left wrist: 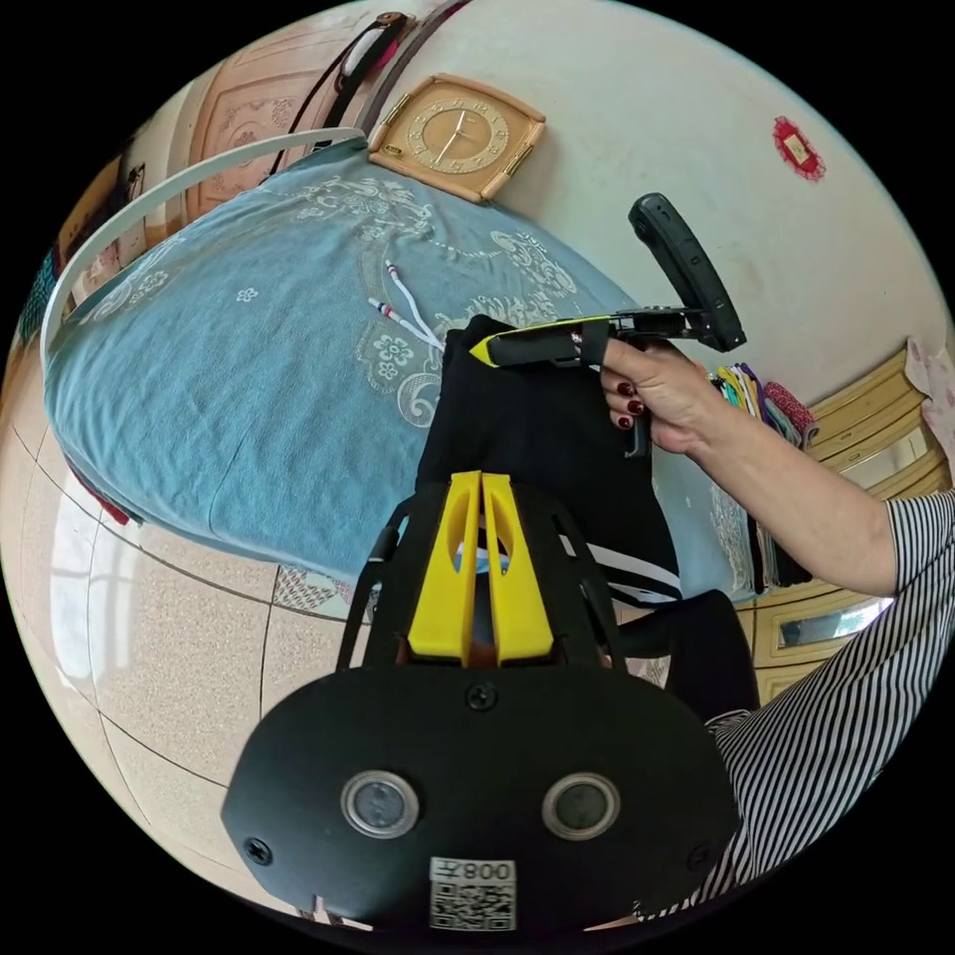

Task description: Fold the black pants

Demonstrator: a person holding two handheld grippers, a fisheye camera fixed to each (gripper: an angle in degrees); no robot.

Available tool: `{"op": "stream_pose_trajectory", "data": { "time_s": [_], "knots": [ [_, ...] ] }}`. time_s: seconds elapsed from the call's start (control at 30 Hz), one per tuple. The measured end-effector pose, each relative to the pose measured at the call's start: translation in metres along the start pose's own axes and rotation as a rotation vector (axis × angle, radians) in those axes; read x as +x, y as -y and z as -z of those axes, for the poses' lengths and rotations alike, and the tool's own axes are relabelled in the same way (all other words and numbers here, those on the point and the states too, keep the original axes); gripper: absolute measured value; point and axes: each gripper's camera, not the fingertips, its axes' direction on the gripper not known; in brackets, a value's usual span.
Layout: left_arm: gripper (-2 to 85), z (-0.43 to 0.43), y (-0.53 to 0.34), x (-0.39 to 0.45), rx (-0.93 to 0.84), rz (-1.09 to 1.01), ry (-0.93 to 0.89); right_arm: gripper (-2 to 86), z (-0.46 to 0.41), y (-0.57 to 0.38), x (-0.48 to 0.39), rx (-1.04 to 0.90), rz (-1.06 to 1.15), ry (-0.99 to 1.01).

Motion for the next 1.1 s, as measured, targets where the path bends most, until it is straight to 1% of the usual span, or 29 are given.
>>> {"op": "stream_pose_trajectory", "data": {
  "time_s": [0.07,0.1,0.17,0.23,0.3,0.37,0.5,0.6,0.7,0.73,0.87,0.93,0.97,1.03,1.1],
  "knots": [
    [0.2,0.003,0.002,0.007,0.021,-0.047,0.027,0.0,0.004,0.002,0.003,-0.005,-0.004,0.018],
    [0.2,0.001,0.002,0.008,0.018,-0.053,0.033,0.0,0.008,0.001,0.005,0.027,-0.013,0.023],
    [0.2,-0.014,0.004,0.007,-0.052,-0.064,0.067,0.1,0.011,-0.001,0.011,0.068,-0.036,0.03],
    [0.2,-0.016,0.006,0.004,-0.029,-0.039,0.05,0.1,0.0,0.001,0.024,0.026,-0.086,0.076],
    [0.2,-0.015,0.008,0.004,-0.02,-0.038,0.061,0.1,-0.001,0.001,0.033,0.04,-0.111,0.116],
    [0.2,-0.023,0.011,0.001,-0.027,-0.036,0.071,0.1,-0.008,0.003,0.04,0.011,-0.106,0.111],
    [0.5,-0.028,0.017,-0.006,-0.043,-0.031,0.043,0.2,-0.008,0.0,0.058,-0.03,-0.103,0.161],
    [1.1,-0.024,0.017,-0.009,-0.02,-0.028,0.043,0.4,0.011,-0.026,0.073,0.034,-0.108,0.188],
    [2.6,-0.019,0.014,-0.006,-0.012,-0.07,-0.041,1.0,0.042,-0.079,0.097,0.138,-0.131,0.238],
    [3.6,-0.02,0.012,-0.003,-0.026,-0.077,-0.102,1.6,0.052,-0.107,0.108,0.169,-0.163,0.271],
    [7.0,-0.05,0.006,0.01,-0.189,-0.065,-0.376,3.2,0.063,-0.206,0.141,0.211,-0.331,0.363],
    [7.9,-0.07,0.004,0.016,-0.276,-0.048,-0.441,4.7,0.056,-0.273,0.157,0.223,-0.479,0.435],
    [8.3,-0.084,0.004,0.019,-0.329,-0.037,-0.483,5.1,0.052,-0.289,0.16,0.221,-0.514,0.45],
    [8.4,-0.104,0.005,0.022,-0.388,-0.005,-0.536,6.4,0.037,-0.342,0.169,0.22,-0.634,0.522],
    [7.6,-0.121,0.007,0.021,-0.418,0.025,-0.563,7.3,0.026,-0.372,0.175,0.223,-0.695,0.588]
  ]
}}
